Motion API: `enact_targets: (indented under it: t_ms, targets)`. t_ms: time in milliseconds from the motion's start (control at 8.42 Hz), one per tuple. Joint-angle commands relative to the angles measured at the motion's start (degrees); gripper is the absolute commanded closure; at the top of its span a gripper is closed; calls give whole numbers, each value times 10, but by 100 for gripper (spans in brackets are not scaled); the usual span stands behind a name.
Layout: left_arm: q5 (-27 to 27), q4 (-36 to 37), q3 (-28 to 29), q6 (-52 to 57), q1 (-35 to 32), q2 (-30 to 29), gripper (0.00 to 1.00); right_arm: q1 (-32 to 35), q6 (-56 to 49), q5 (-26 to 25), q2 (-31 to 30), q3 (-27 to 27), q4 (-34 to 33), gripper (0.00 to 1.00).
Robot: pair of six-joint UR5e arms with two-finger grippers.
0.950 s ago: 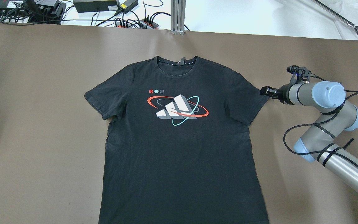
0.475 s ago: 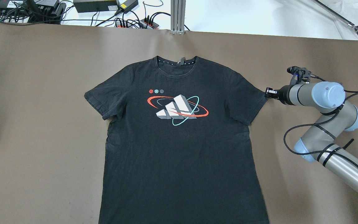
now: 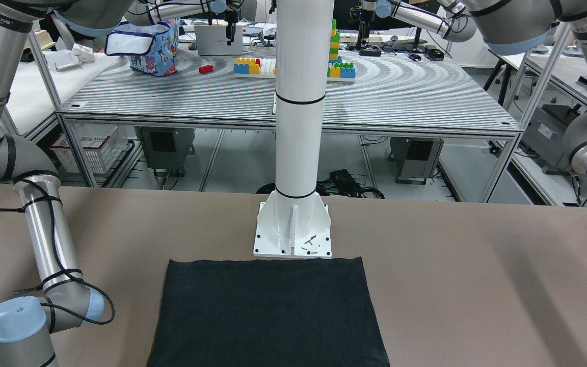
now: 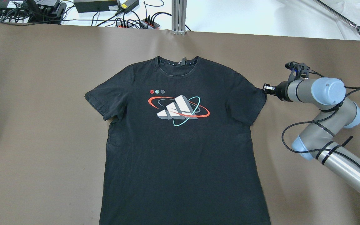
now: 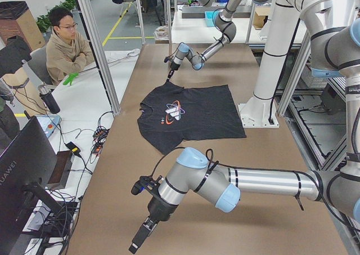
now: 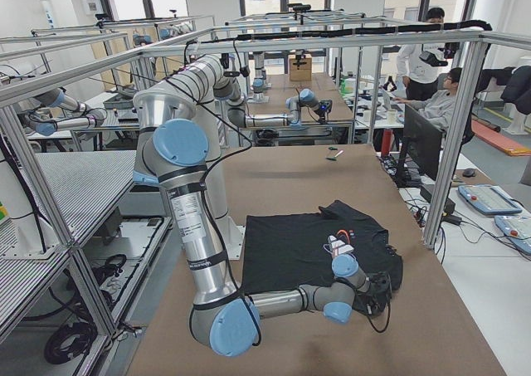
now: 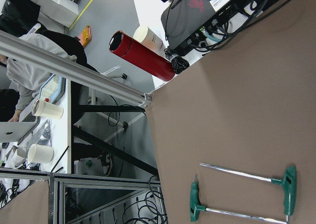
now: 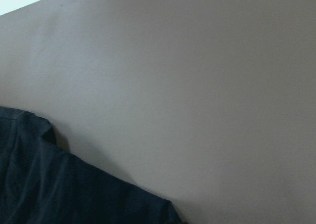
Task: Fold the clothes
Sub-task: 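Move the right gripper toward the shirt shoulder nearest it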
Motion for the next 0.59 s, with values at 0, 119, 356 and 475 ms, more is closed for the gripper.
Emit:
enact_targets:
  t_ms: [0,119,356,475]
  targets:
    - [0,0,0,-1,1,-1,0,-5,1,3,32,90,-110,100]
    - [1,1,0,-12,2,-2,0,-29,6,0,39,122,-152,100]
    - [1,4,3,-17,12,-10,0,-55,9,-9,68,119,-190,100]
    - [1,4,3,-17,14,-11,0,-62,8,-51,81,112,-192,100]
